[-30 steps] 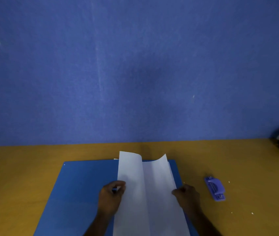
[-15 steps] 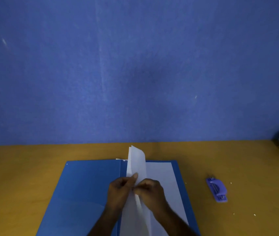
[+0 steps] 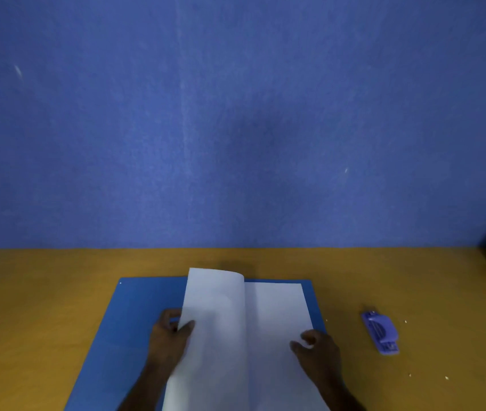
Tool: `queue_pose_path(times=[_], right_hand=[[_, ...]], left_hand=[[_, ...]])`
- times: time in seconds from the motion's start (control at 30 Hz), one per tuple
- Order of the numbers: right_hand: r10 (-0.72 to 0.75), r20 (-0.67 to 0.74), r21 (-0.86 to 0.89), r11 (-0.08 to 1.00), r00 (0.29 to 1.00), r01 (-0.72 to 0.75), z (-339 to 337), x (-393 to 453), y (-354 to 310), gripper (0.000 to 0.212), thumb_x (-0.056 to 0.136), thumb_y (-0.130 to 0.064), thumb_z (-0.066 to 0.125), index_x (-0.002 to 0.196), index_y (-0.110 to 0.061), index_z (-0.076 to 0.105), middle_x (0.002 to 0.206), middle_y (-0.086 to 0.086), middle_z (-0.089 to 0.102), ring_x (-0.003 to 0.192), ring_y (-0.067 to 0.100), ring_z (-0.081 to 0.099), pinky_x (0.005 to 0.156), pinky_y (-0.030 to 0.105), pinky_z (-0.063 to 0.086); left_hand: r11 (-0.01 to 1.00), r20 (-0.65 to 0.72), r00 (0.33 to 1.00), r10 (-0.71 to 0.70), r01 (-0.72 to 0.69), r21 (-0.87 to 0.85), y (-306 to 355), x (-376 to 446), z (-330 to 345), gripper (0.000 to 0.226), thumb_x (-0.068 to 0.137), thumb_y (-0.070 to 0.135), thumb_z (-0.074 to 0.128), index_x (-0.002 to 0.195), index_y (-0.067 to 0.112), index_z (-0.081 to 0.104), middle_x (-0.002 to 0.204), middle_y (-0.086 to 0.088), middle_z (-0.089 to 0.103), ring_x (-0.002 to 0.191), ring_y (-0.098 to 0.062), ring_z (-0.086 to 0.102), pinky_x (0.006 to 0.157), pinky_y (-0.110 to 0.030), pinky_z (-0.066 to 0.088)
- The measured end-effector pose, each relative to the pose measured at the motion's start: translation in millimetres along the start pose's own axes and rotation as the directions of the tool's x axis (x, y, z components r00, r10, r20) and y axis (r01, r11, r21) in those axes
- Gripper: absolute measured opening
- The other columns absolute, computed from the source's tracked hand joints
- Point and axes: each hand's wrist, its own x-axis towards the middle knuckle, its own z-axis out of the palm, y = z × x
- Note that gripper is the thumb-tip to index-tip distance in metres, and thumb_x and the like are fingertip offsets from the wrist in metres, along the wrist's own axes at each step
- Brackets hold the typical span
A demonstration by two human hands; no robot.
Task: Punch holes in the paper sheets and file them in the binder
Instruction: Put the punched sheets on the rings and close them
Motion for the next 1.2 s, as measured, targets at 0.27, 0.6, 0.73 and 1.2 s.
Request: queue_pose_path(times=[0.27, 0.6, 0.73, 1.2], right_hand=[[0.184, -0.055, -0.137, 0.972, 0.981, -0.19, -5.8, 8.8, 23.6, 0.103, 0.061, -0.071, 0.072, 0.138, -0.008, 0.043, 0.139, 0.01, 0.051, 0.127, 0.027, 0.051, 0.104, 0.036, 0.04], [0.272, -0.006, -0.008, 0.962, 0.962, -0.272, 5.9, 27.2, 26.9, 0.093, 0.047, -0.061, 0.085, 0.118, -0.005, 0.063, 0.121, 0.013, 0.066, 0.108, 0.029, 0.063, 0.094, 0.037, 0.049], [0.263, -0.046, 0.034, 0.965, 0.964, -0.262, 1.4, 19.5, 15.6, 0.057, 0.06, -0.04, 0.088, 0.099, -0.006, 0.066, 0.105, 0.014, 0.07, 0.083, 0.023, 0.061, 0.079, 0.033, 0.051], [0.079, -0.166, -0.11, 0.989, 0.983, -0.098, -11.9, 2.4, 8.9, 0.034, 0.083, -0.034, 0.071, 0.111, -0.015, 0.069, 0.106, 0.0, 0.074, 0.094, 0.015, 0.068, 0.076, 0.02, 0.046]], left_hand=[[0.994, -0.068, 0.992, -0.109, 0.108, -0.011, -16.0, 2.2, -8.6, 0.058, 0.076, 0.005, 0.077, 0.126, 0.011, 0.05, 0.077, -0.012, 0.06, 0.077, -0.031, 0.059, 0.076, -0.038, 0.048], [0.989, -0.054, 0.988, -0.144, 0.145, 0.0, -18.1, -0.6, -7.6, 0.058, 0.08, 0.007, 0.075, 0.131, 0.011, 0.048, 0.083, -0.008, 0.056, 0.08, -0.024, 0.054, 0.077, -0.032, 0.042], [0.99, -0.054, 0.989, -0.137, 0.138, 0.005, -15.9, -2.0, -7.1, 0.058, 0.081, 0.007, 0.074, 0.132, 0.009, 0.047, 0.084, -0.008, 0.055, 0.08, -0.023, 0.052, 0.076, -0.03, 0.04], [1.0, 0.003, 1.0, 0.002, -0.002, 0.02, -10.4, -10.5, -0.8, 0.059, 0.082, 0.012, 0.073, 0.133, 0.02, 0.045, 0.064, -0.002, 0.064, 0.062, -0.021, 0.06, 0.062, -0.03, 0.046]])
